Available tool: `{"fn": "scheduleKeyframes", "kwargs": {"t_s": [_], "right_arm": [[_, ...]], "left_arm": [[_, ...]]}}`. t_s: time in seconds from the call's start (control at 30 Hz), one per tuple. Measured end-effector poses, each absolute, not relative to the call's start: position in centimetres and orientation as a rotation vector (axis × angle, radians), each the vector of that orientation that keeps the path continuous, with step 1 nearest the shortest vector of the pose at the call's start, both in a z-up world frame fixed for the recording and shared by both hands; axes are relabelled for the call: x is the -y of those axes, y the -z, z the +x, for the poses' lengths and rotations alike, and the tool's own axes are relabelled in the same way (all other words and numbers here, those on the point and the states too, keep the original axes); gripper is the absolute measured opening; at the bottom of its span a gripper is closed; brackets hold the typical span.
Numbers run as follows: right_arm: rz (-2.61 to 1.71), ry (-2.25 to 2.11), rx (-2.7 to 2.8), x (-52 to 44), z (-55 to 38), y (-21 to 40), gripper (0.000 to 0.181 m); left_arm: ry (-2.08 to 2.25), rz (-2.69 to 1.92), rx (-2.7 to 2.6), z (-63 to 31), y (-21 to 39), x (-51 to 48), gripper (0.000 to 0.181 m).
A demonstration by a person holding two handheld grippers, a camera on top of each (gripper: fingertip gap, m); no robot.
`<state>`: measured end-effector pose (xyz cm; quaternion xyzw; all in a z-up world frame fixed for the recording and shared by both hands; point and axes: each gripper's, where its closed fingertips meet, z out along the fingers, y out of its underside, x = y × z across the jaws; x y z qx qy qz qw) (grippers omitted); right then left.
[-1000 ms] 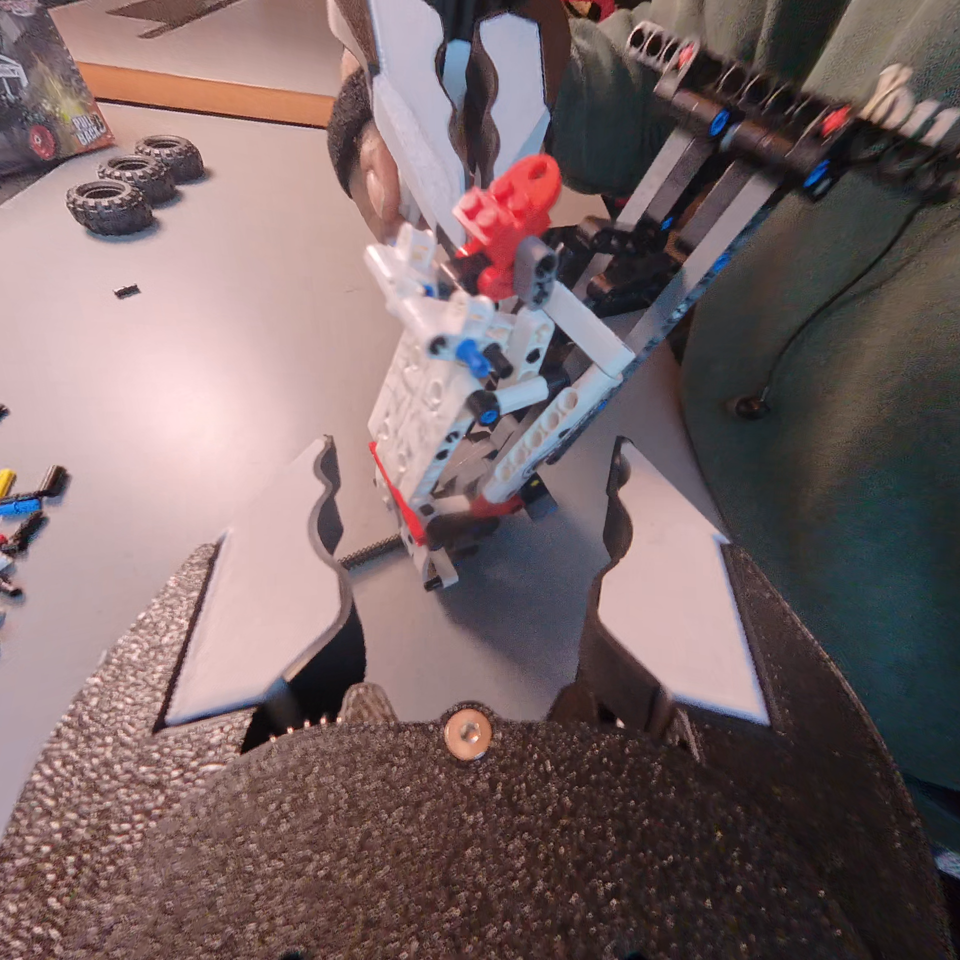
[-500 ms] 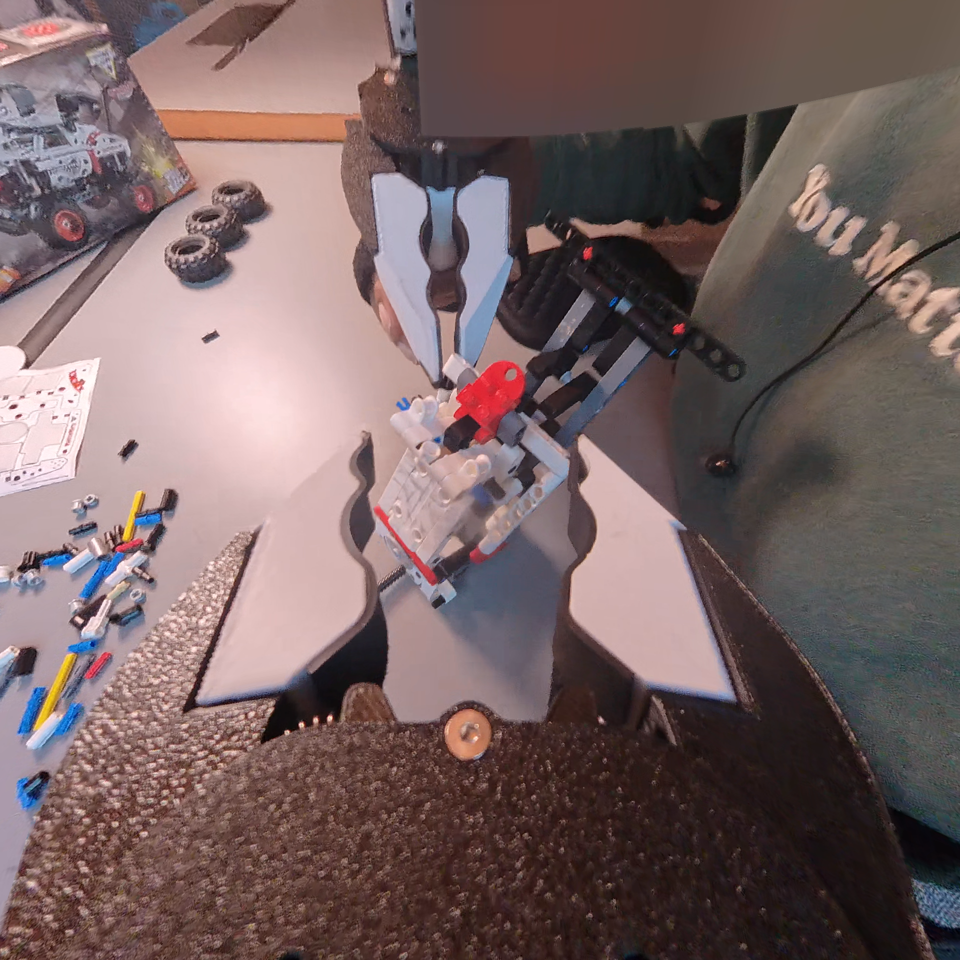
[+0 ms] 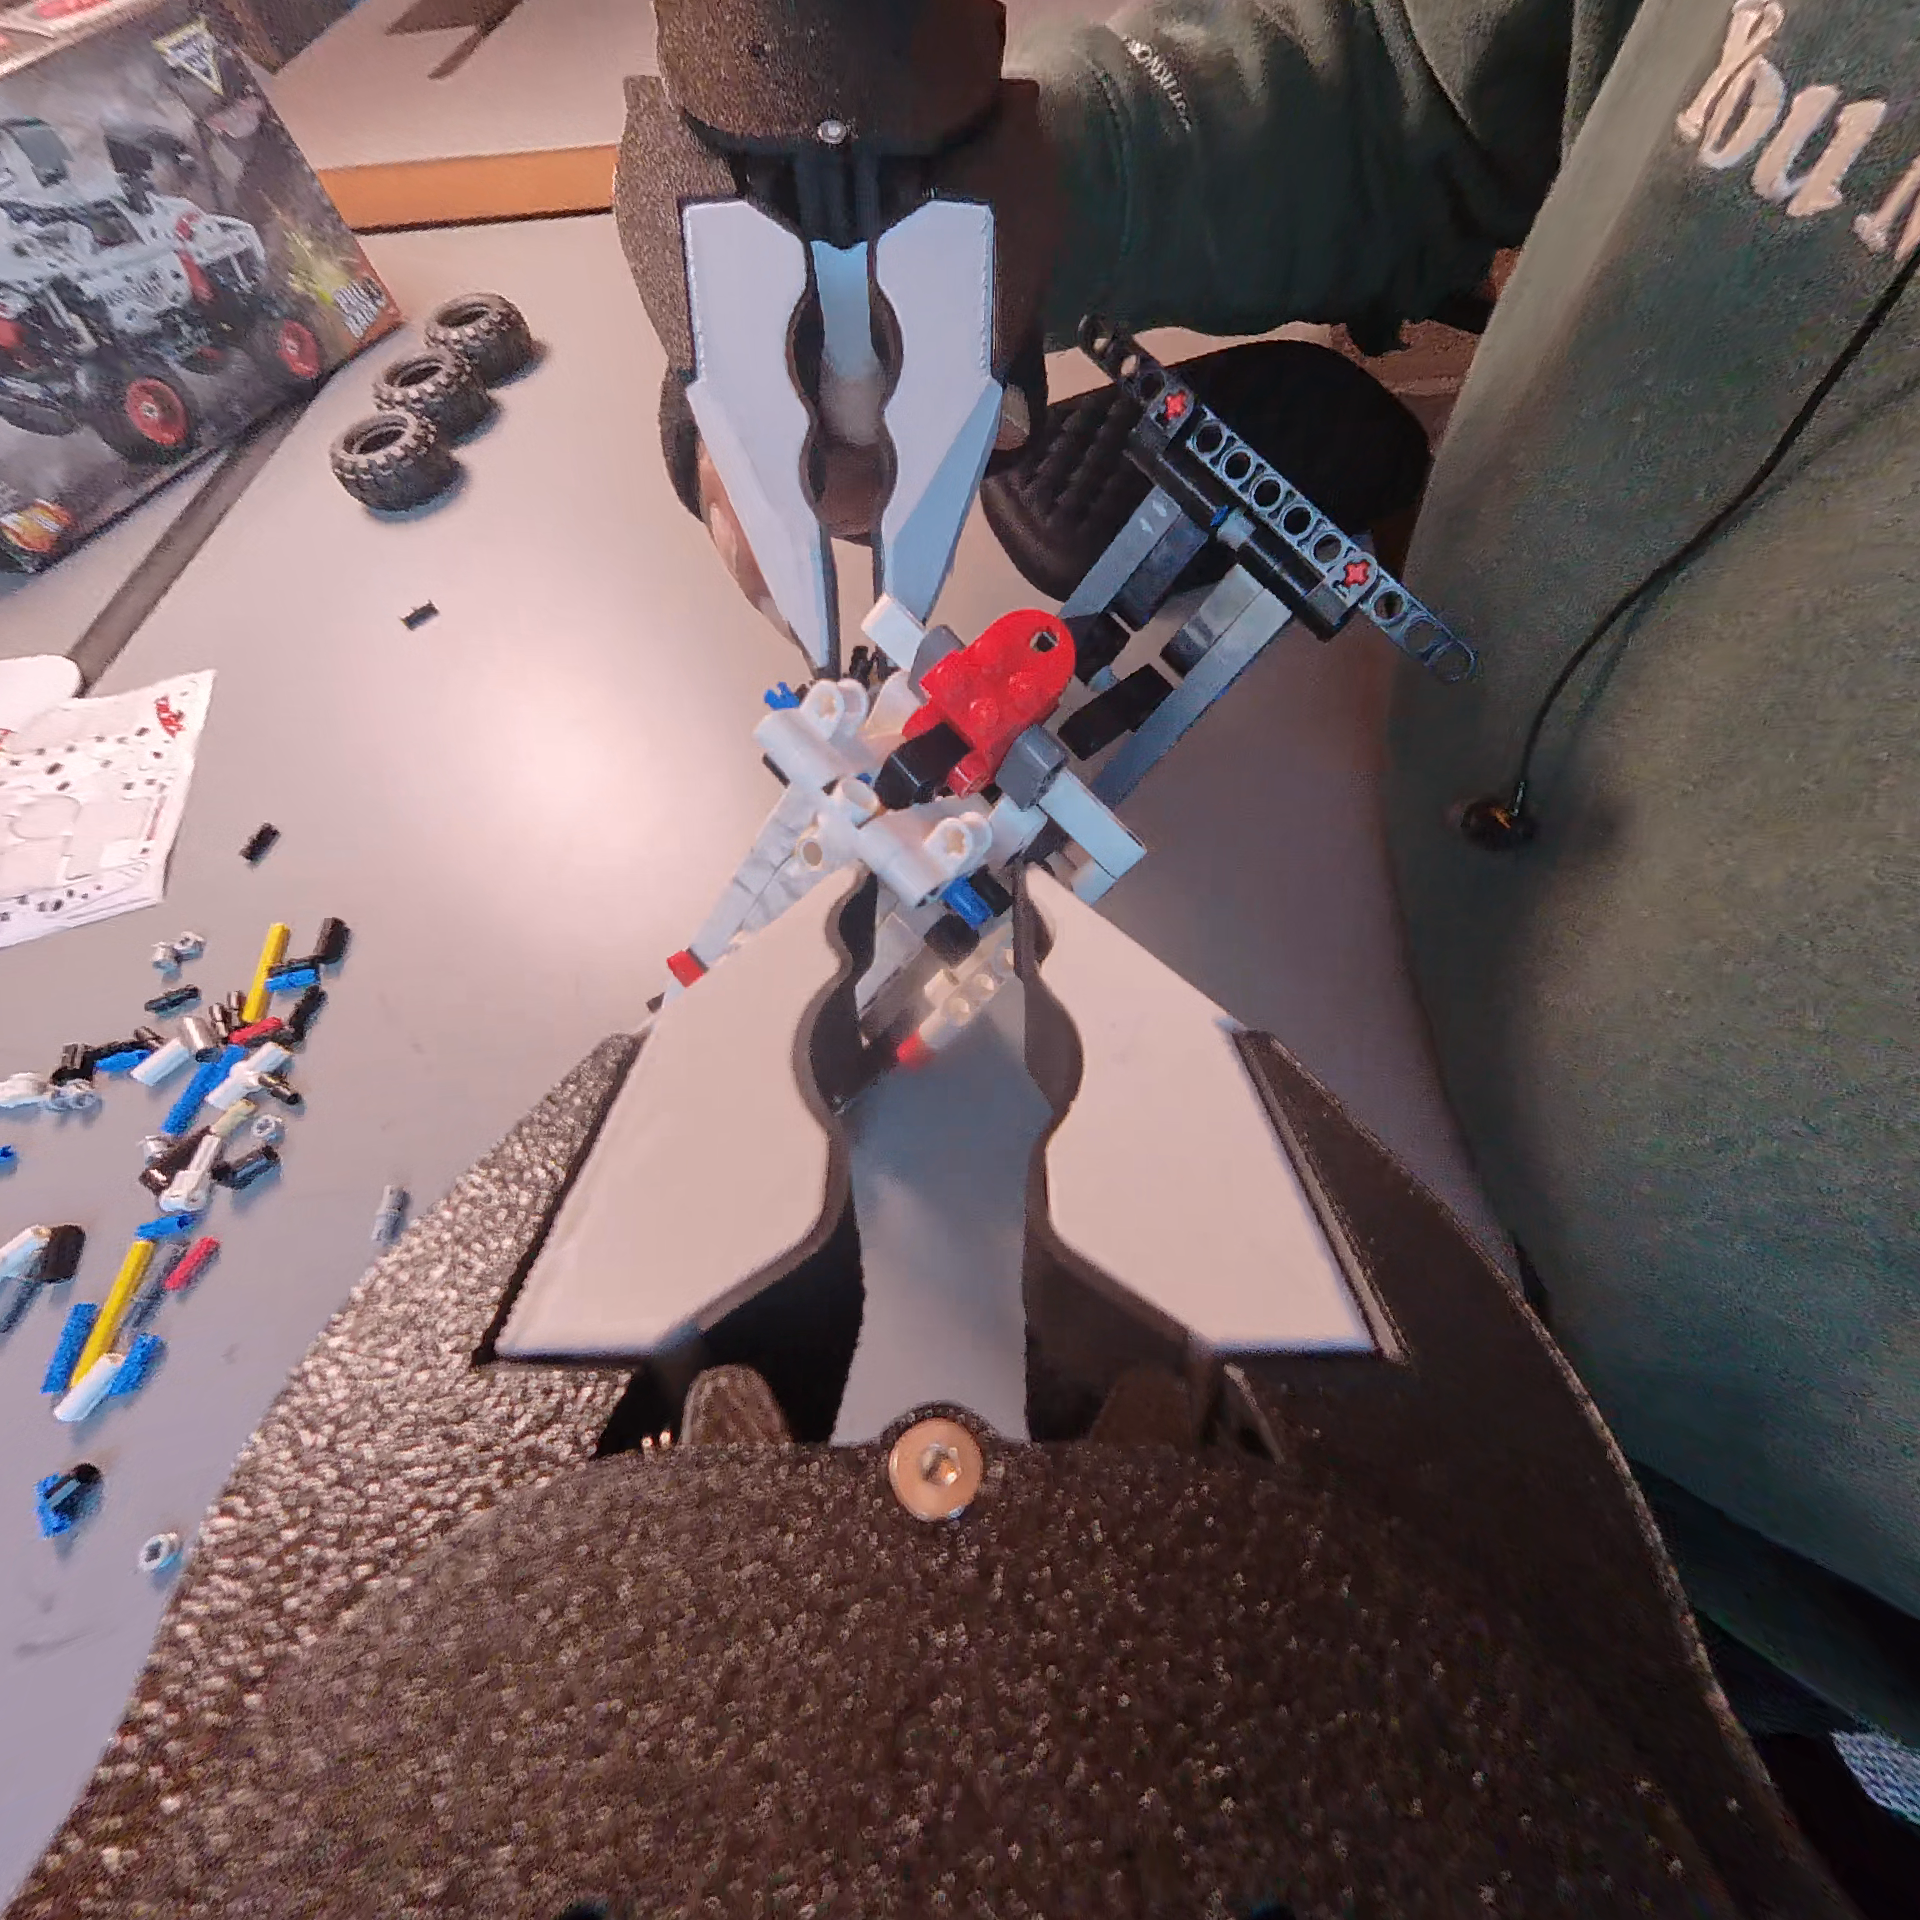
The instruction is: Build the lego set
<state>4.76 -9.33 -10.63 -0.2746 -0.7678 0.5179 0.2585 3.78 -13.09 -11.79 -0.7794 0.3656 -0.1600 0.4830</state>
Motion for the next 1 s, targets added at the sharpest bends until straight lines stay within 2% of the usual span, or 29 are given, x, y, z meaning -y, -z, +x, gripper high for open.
{"fn": "scheduleKeyframes", "kwargs": {"t_s": [0.2,0.4,0.5,0.57,0.6,0.73,0.9,1.0], "right_arm": [[-0.872,-1.385,2.129,7.5,6.5,11.8,0.012],[-1.294,-1.533,2.215,5.6,11.2,12.8,0.033],[-1.528,-1.569,2.196,6.2,12.7,14.1,0.032],[-1.636,-1.577,2.146,6.5,12.8,15.2,0.016],[-1.655,-1.547,2.154,6.3,12.9,16.0,0.015],[-1.577,-1.554,2.201,5.8,12.9,17.3,0.014],[-1.402,-1.584,2.392,4.1,11.8,17.3,0.014],[-1.300,-1.690,2.482,2.9,10.9,17.3,0.014]], "left_arm": [[0.322,-1.903,-0.874,5.3,11.4,11.5,0.019],[0.184,-1.922,-0.870,7.9,11.8,9.6,0.016],[0.125,-1.918,-0.894,9.8,12.3,9.1,0.015],[0.128,-1.943,-0.928,11.1,13.3,9.3,0.017],[0.134,-1.966,-0.957,11.6,14.0,9.6,0.018],[0.349,-2.044,-0.977,11.9,13.8,11.1,0.032],[0.417,-2.141,-0.986,7.1,9.5,6.1,0.032],[0.680,-2.353,-1.082,5.1,10.6,2.3,0.032]]}}
